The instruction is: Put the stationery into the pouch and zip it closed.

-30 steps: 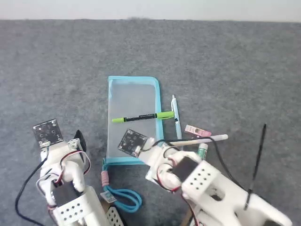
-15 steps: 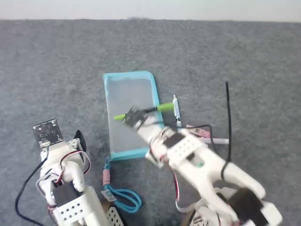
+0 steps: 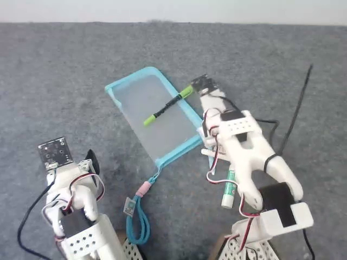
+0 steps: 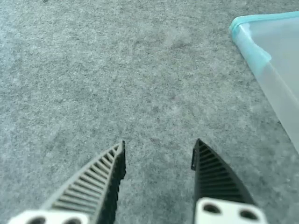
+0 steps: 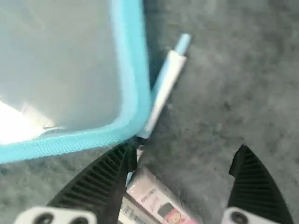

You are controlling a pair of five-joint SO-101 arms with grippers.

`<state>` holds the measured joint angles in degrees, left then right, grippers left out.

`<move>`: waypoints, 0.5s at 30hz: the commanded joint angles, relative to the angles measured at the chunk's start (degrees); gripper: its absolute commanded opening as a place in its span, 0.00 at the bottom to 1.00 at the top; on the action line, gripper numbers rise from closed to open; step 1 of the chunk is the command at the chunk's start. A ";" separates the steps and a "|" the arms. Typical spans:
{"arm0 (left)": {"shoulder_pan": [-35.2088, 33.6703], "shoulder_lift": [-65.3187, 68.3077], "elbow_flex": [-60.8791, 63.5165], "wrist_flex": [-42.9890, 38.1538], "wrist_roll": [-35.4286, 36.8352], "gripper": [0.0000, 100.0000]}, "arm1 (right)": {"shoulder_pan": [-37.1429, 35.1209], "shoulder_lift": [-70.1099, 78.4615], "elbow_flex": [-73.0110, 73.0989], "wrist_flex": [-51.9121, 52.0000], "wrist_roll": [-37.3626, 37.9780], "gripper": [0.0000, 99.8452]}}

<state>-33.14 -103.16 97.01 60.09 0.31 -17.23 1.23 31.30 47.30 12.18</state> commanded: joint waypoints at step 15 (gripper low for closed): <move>-0.18 -0.97 -0.40 0.18 0.62 0.23 | -33.36 -17.54 2.73 12.62 -23.47 0.32</move>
<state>-33.14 -103.16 97.01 60.09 0.31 -44.66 -14.51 34.37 62.33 -4.62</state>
